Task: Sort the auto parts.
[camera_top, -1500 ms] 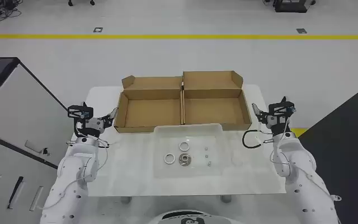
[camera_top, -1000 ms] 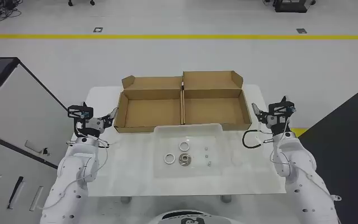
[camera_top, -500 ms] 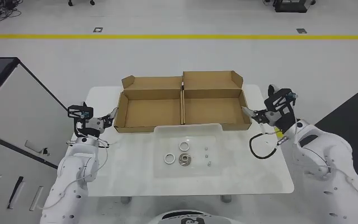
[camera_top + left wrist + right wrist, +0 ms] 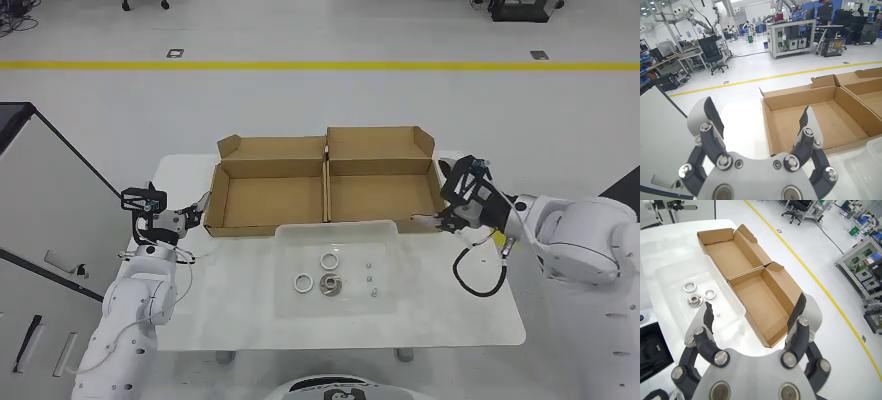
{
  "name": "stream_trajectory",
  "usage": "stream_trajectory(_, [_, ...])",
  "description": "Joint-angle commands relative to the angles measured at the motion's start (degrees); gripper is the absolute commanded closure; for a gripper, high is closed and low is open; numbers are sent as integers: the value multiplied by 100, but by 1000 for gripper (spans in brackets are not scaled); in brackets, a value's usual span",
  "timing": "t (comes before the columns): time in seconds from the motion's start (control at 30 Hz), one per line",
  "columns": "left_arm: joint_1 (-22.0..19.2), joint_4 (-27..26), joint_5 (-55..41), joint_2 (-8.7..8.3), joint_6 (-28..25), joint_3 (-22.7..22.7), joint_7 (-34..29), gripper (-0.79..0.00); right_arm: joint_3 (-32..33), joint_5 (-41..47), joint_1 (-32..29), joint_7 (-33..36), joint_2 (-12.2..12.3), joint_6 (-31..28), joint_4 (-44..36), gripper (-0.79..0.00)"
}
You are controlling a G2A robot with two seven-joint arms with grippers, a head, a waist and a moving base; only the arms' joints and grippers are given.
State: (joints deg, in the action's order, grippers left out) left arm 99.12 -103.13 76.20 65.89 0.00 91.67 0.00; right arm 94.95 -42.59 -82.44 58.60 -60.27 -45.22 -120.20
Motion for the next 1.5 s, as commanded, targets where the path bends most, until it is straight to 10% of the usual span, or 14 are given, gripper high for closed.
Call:
stream_trajectory(0.0, [0, 0, 0, 0, 0, 0, 0, -785, -240, 124, 214, 163, 59, 116, 16, -785])
stream_trajectory(0.87, [0, 0, 0, 0, 0, 0, 0, -785, -4422, 2309, 3095, 1144, 1771, 1096, 587, -785])
stream_trajectory(1.47, [0, 0, 0, 0, 0, 0, 0, -785, -5736, 1923, 3713, 690, 2109, 642, 917, -785])
